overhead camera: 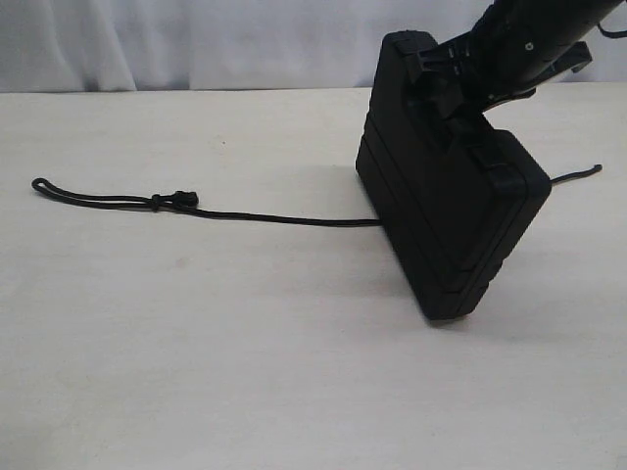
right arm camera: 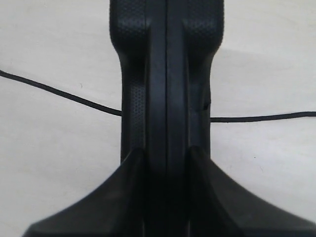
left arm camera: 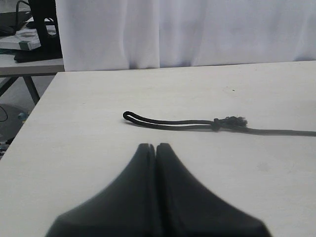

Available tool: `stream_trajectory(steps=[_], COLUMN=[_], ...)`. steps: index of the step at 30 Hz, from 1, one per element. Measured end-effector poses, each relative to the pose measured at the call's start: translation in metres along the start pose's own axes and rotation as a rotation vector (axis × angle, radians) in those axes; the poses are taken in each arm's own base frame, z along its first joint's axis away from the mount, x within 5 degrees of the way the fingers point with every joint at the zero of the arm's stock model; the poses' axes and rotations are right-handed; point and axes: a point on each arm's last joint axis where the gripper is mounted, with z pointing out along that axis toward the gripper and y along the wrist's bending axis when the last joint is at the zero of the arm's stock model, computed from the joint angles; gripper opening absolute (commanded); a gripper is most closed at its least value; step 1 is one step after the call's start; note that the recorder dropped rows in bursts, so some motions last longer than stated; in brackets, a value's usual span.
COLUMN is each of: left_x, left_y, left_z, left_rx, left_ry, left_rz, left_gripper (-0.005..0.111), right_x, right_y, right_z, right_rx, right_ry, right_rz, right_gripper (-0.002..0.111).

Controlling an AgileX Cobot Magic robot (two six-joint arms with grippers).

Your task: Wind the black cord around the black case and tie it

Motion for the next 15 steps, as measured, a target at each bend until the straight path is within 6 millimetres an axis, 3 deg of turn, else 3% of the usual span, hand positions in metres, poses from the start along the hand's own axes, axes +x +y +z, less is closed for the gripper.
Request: stream_trajectory(steps=[9,15], left_x=[0.0,0.0], left_y=[0.0,0.0], left_z=[0.0,0.0], left_rx=[0.0,0.0], left_ry=[0.0,0.0], left_rz=[0.0,0.0], left_gripper=[0.0,0.0], right_x=[0.0003,0.0006], right_y=[0.0046,0.0051], right_z=[0.0001,0.0004], right_rx=[-0.05,-0.057], right_ry=[0.003,0.008], right_rz=[0.035,0.161], right_gripper=[0.004,0.004])
